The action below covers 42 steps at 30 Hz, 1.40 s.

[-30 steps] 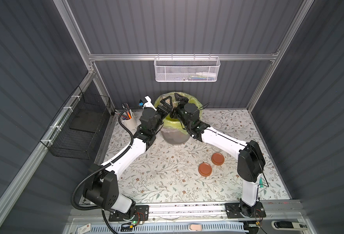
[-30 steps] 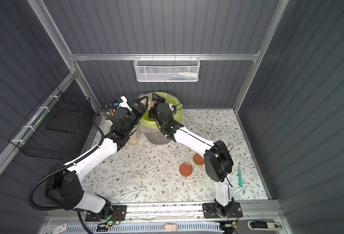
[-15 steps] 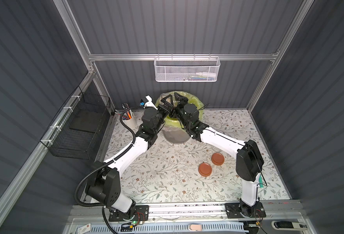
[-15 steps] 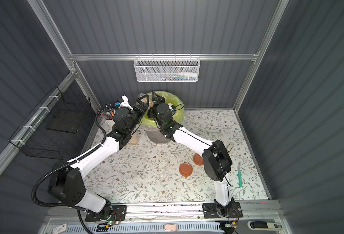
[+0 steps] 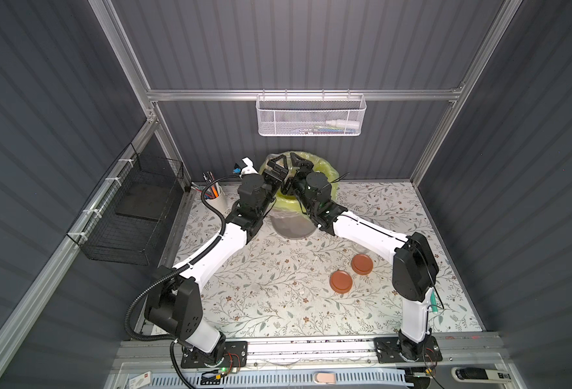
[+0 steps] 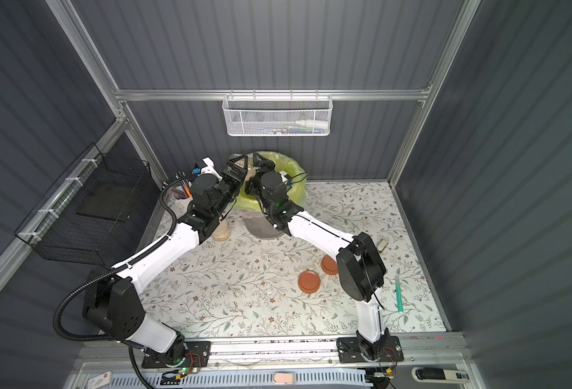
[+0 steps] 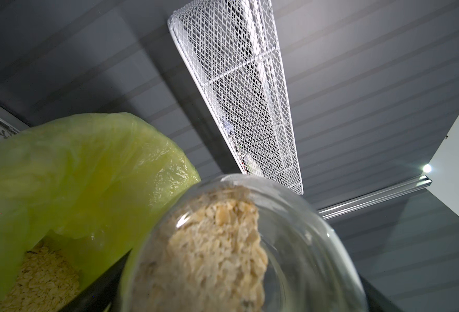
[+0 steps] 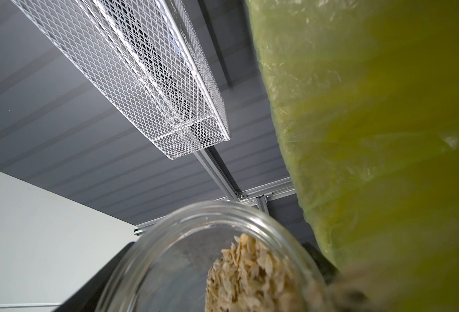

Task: Empty expired oatmeal from jars
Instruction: Pour the expired oatmeal into the trash bin.

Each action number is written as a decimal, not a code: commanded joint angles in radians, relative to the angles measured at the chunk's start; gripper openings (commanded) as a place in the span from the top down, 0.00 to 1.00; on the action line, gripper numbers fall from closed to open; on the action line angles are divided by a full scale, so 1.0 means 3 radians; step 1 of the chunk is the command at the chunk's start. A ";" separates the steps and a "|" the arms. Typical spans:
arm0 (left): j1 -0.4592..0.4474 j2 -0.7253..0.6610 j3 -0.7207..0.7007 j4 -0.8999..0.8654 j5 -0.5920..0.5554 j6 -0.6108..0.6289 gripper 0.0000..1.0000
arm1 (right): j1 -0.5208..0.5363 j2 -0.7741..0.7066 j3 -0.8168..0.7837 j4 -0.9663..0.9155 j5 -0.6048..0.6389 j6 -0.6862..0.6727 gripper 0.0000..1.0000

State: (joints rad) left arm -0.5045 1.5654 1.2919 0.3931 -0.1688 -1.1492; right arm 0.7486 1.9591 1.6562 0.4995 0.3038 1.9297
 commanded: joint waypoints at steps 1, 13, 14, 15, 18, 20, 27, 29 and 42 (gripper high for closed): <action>-0.0021 0.0109 0.0140 -0.0191 -0.0038 -0.0025 0.00 | -0.0007 -0.0016 0.0125 0.0421 0.0038 0.0051 0.50; -0.0021 0.0140 0.0176 -0.0139 -0.0129 -0.0054 0.00 | -0.0016 -0.0019 0.0105 0.0479 0.0047 0.0046 0.50; -0.0021 0.0148 0.0196 -0.0147 -0.0123 -0.0050 0.01 | -0.0016 -0.0011 0.0112 0.0491 0.0044 0.0045 0.50; -0.0021 0.0158 0.0208 -0.0151 -0.0126 -0.0058 0.01 | -0.0016 -0.0004 0.0122 0.0502 0.0032 0.0046 0.50; -0.0021 0.0185 0.0223 -0.0140 -0.0185 -0.0093 0.12 | -0.0016 -0.0001 0.0116 0.0503 0.0034 0.0051 0.50; -0.0021 0.0192 0.0209 -0.0144 -0.0255 -0.0105 0.27 | -0.0024 -0.0008 0.0103 0.0517 0.0023 0.0051 0.49; -0.0021 0.0242 0.0224 -0.0080 -0.0281 -0.0106 0.41 | -0.0060 -0.0002 0.0102 0.0471 -0.0050 0.0061 0.45; -0.0021 0.0252 0.0229 -0.0063 -0.0287 -0.0112 0.45 | -0.0066 0.0012 0.0113 0.0481 -0.0059 0.0064 0.44; -0.0021 0.0324 0.0275 0.0034 -0.0282 -0.0055 0.64 | -0.0107 0.0025 0.0111 0.0518 -0.0129 0.0088 0.26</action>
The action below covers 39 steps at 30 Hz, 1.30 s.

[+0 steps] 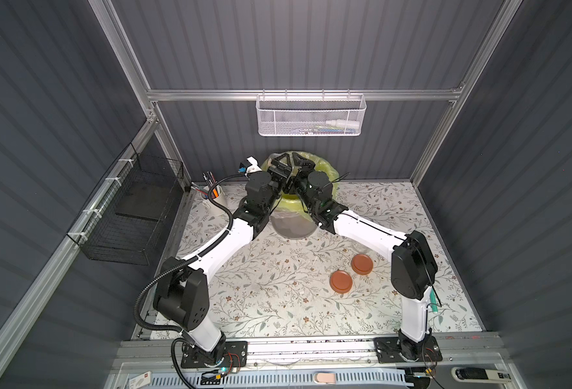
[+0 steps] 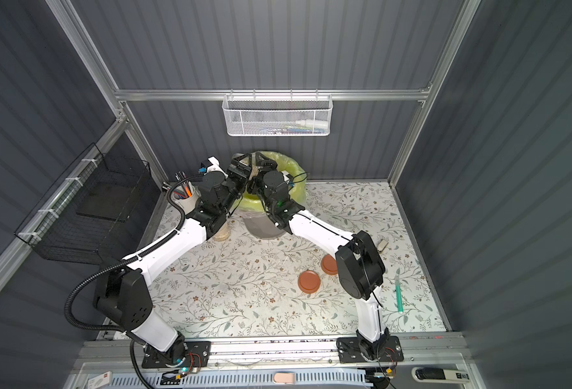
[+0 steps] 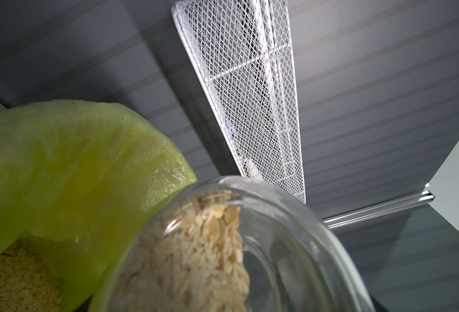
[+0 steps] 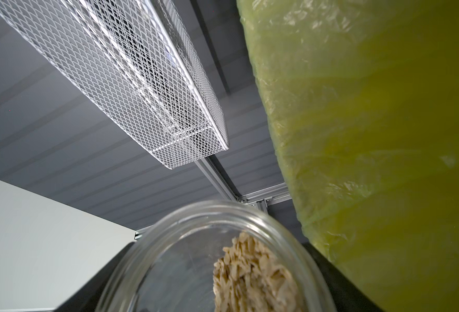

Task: Empty expired oatmeal from jars
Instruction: Pour the expired oatmeal into the trash bin.

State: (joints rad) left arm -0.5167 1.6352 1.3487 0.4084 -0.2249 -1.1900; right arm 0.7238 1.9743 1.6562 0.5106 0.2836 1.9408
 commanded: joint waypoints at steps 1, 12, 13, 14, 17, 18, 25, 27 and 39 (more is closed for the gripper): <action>0.0020 0.0101 0.0087 -0.0004 -0.0092 0.0089 0.65 | -0.0027 -0.0030 0.0116 0.0464 -0.0069 0.0045 0.23; 0.0020 0.0138 0.0075 0.0123 -0.0132 0.0178 0.70 | -0.0040 -0.0077 0.0097 0.0375 -0.0108 0.0014 0.02; 0.0020 0.0143 0.0081 0.0127 -0.0135 0.0182 0.71 | -0.0040 -0.0073 0.0103 0.0371 -0.0125 0.0014 0.01; 0.0020 0.0146 0.0086 0.0127 -0.0139 0.0183 0.71 | -0.0045 -0.0065 0.0117 0.0370 -0.0143 0.0009 0.01; 0.0020 0.0156 0.0086 0.0139 -0.0140 0.0178 0.71 | -0.0049 -0.0041 0.0129 0.0389 -0.0177 0.0019 0.01; 0.0020 0.0159 0.0086 0.0137 -0.0143 0.0174 0.72 | -0.0050 -0.0037 0.0134 0.0389 -0.0189 0.0019 0.01; 0.0026 0.0174 0.0080 0.0203 -0.0191 0.0160 0.72 | -0.0051 -0.0131 0.0027 0.0317 -0.0214 0.0014 0.01; 0.0025 0.0174 0.0098 0.0209 -0.0196 0.0175 0.72 | -0.0051 -0.0190 -0.0021 0.0247 -0.0219 0.0016 0.01; 0.0025 0.0237 0.0298 0.0280 -0.0216 0.0196 0.73 | -0.0050 -0.0317 -0.0062 -0.0026 -0.0389 0.0038 0.01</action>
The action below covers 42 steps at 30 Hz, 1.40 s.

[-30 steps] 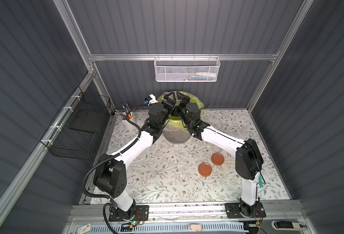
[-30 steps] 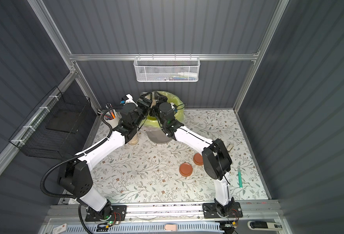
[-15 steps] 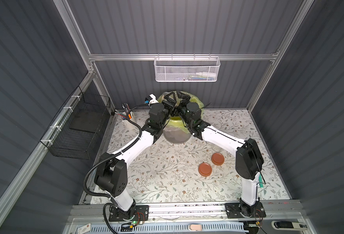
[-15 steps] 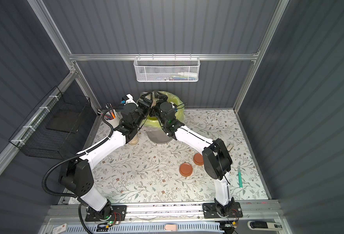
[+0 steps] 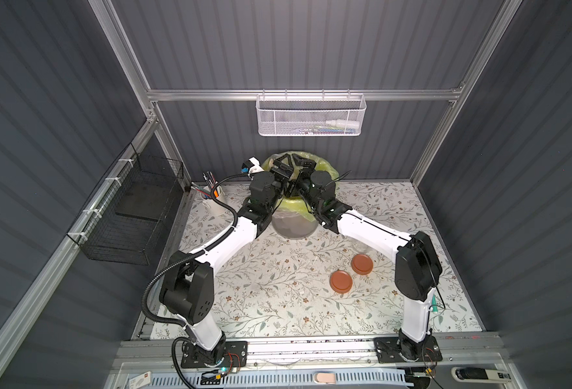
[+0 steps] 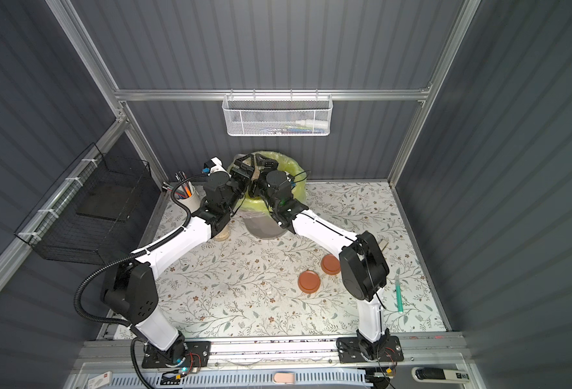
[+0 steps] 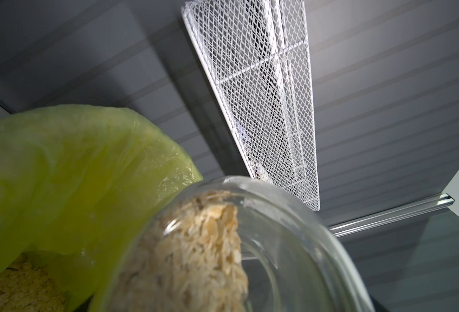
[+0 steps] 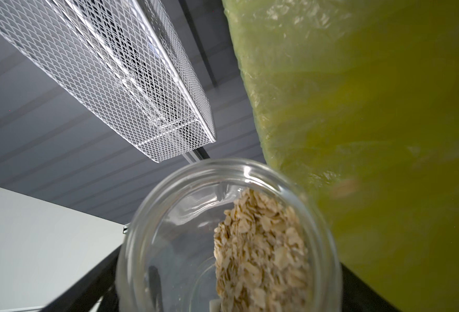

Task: Empty expired oatmeal from jars
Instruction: Pour the expired oatmeal into the trash bin.

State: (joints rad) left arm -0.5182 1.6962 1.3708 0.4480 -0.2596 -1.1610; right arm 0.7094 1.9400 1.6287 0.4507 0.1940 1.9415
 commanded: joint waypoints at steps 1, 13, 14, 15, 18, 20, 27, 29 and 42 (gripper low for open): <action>0.0030 0.0032 0.0222 0.0157 -0.0101 0.0092 0.73 | -0.0002 -0.0206 0.0027 0.0167 -0.0092 0.0041 0.01; 0.0032 0.0036 0.0203 0.0312 -0.0053 0.0123 0.74 | -0.0032 -0.0294 0.0047 0.0034 -0.0230 -0.0042 0.01; 0.0030 0.0036 0.0194 0.0345 -0.0051 0.0132 0.74 | -0.0037 -0.0312 0.0040 0.0010 -0.0241 -0.0049 0.01; 0.0030 0.0034 0.0191 0.0363 -0.0045 0.0137 0.74 | -0.0035 -0.0327 0.0028 0.0001 -0.0245 -0.0049 0.01; 0.0031 0.0034 0.0205 0.0373 -0.0025 0.0198 0.74 | -0.0052 -0.0364 0.0006 -0.0061 -0.0286 -0.0035 0.01; 0.0031 0.0028 0.0201 0.0371 -0.0021 0.0209 0.74 | -0.0061 -0.0400 -0.0018 -0.0122 -0.0294 -0.0049 0.01; 0.0031 0.0022 0.0224 0.0361 -0.0050 0.0296 0.73 | -0.0081 -0.0494 -0.0060 -0.0254 -0.0334 -0.0099 0.01; 0.0030 0.0030 0.0236 0.0375 -0.0040 0.0315 0.73 | -0.0094 -0.0504 -0.0077 -0.0257 -0.0372 -0.0082 0.01; 0.0030 0.0068 0.0270 0.0364 -0.0063 0.0448 0.73 | -0.0209 -0.0761 -0.0397 -0.0393 -0.0544 -0.0180 0.02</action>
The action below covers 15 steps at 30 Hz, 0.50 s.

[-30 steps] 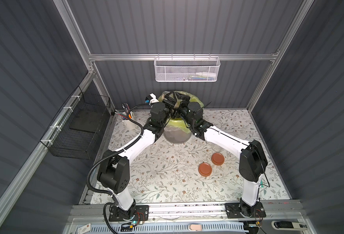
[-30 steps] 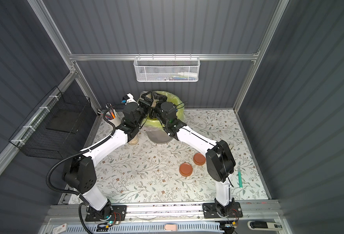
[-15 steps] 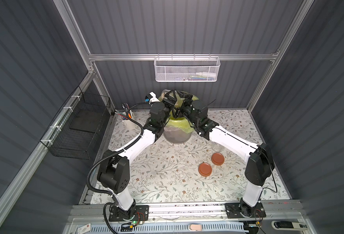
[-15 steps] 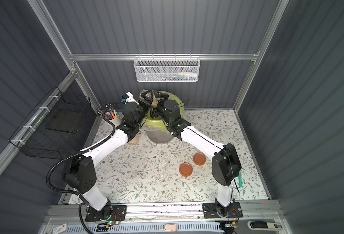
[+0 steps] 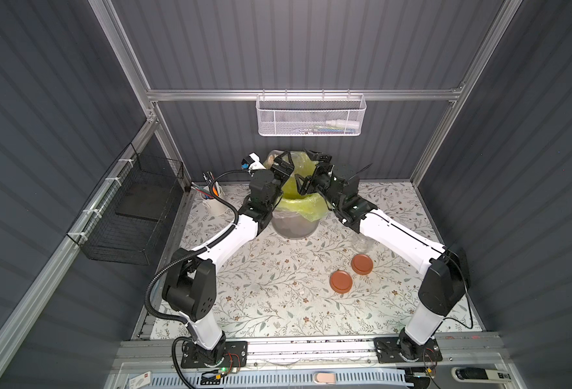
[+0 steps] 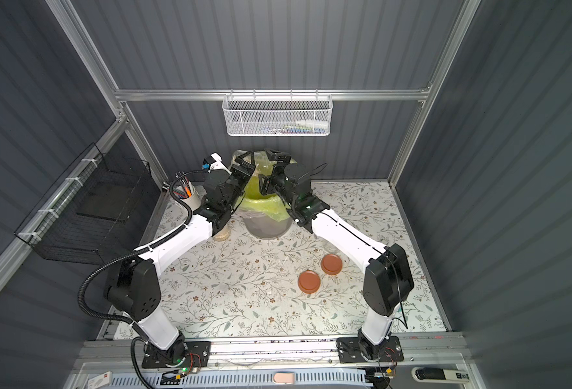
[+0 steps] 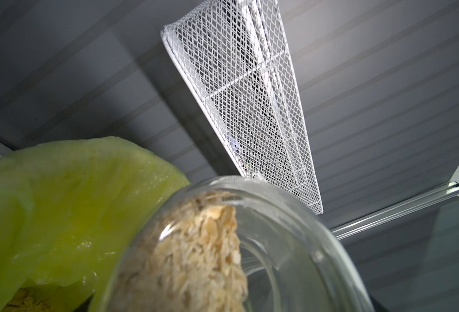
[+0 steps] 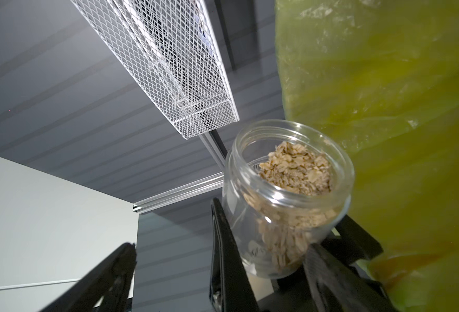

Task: Empty expired oatmeal from jars
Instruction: Pour the expired oatmeal into the trash bin.

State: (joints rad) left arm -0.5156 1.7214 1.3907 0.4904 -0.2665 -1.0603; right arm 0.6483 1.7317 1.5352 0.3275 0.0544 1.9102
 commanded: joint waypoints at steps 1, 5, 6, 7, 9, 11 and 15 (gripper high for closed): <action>0.0021 -0.0012 0.0215 0.0218 -0.0034 0.0142 0.73 | -0.0017 -0.0099 -0.0112 -0.0017 -0.0100 -0.0109 0.02; 0.0021 0.0017 0.0297 0.0079 0.0008 0.0236 0.73 | -0.0086 -0.0185 -0.0113 -0.0168 -0.0216 -0.0267 0.01; 0.0021 0.0024 0.0321 0.0036 0.0030 0.0268 0.73 | -0.0106 -0.0193 -0.0097 -0.0227 -0.0264 -0.0317 0.01; 0.0021 0.0025 0.0334 0.0004 0.0049 0.0302 0.73 | -0.0124 -0.0205 -0.0095 -0.0273 -0.0304 -0.0359 0.01; 0.0021 0.0020 0.0342 -0.0068 0.0064 0.0367 0.73 | -0.0172 -0.0209 -0.0109 -0.0291 -0.0405 -0.0439 0.01; 0.0021 -0.0001 0.0355 -0.0178 0.0068 0.0456 0.73 | -0.0223 -0.0241 -0.0175 -0.0319 -0.0483 -0.0485 0.01; 0.0026 -0.0028 0.0355 -0.0279 0.0135 0.0599 0.72 | -0.0345 -0.0333 -0.0256 -0.0434 -0.0612 -0.0706 0.01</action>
State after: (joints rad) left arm -0.5156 1.7435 1.4410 0.3794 -0.2474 -0.9463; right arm 0.5652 1.6592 1.4719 0.2295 -0.0761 1.7679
